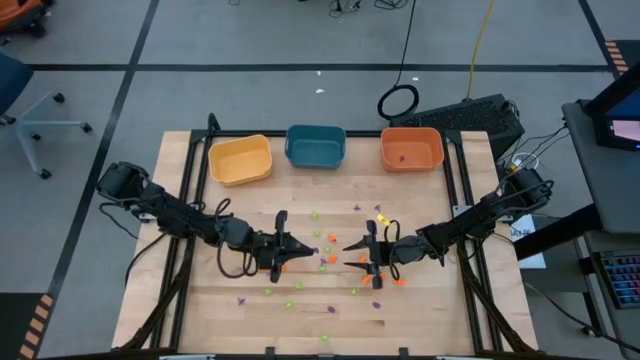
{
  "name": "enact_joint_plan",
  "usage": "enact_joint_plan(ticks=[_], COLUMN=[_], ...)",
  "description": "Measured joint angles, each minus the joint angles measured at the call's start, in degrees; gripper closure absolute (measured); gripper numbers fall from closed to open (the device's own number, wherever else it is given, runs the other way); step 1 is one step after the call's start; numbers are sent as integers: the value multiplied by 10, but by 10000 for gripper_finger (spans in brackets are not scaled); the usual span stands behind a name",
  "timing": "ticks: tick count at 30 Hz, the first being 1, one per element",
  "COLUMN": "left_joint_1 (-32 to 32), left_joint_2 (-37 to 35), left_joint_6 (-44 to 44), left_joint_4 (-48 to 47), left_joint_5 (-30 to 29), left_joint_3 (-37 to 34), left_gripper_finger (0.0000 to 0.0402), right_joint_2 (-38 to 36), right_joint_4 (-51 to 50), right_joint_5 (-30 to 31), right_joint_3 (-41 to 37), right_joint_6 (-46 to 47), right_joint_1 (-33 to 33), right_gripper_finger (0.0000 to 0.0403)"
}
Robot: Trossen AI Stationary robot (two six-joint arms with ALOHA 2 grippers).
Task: Sort Halloween decoration
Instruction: Put the violet witch hat toy into the orange bin
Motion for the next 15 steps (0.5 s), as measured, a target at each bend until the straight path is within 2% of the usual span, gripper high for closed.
enact_joint_plan(ticks=[7, 15], left_joint_1=[-1, -1], left_joint_2=[0, 0], left_joint_6=[0, -92], left_joint_4=[0, 1], left_joint_5=[0, 0], left_joint_3=[0, 0], left_gripper_finger=[402, 401], right_joint_2=[0, 0], right_joint_4=[0, 19], right_joint_5=[0, 0], right_joint_3=[0, 0], right_joint_6=[0, 2], right_joint_1=[0, 0], right_gripper_finger=[243, 243])
